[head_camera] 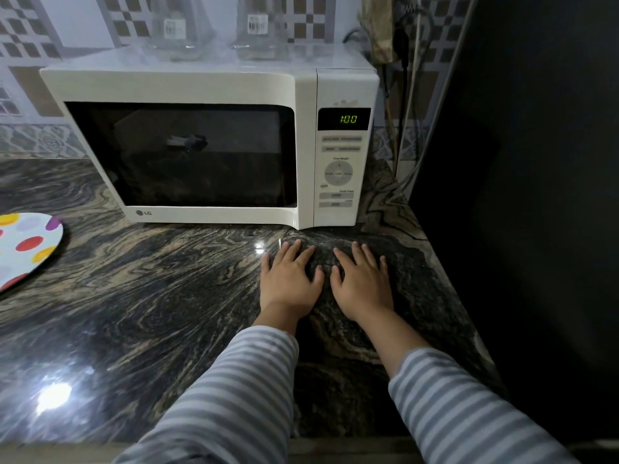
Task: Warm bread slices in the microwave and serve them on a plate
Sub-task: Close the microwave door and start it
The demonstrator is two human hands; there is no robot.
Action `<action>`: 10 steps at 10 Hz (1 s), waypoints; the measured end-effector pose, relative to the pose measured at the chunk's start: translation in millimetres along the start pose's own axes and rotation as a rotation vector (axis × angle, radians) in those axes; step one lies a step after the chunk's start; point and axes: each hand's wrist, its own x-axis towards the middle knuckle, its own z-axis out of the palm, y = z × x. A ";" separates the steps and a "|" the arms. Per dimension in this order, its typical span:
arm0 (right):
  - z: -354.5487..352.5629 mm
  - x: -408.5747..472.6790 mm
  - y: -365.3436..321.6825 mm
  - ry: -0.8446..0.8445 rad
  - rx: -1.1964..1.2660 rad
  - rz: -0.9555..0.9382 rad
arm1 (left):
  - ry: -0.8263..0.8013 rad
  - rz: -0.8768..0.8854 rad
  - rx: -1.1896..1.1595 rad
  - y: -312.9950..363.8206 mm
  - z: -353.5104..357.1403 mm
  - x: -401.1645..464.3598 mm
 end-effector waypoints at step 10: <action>-11.5 9.4 -3.1 0.064 0.034 0.046 | 0.013 0.004 0.010 0.6 1.0 0.2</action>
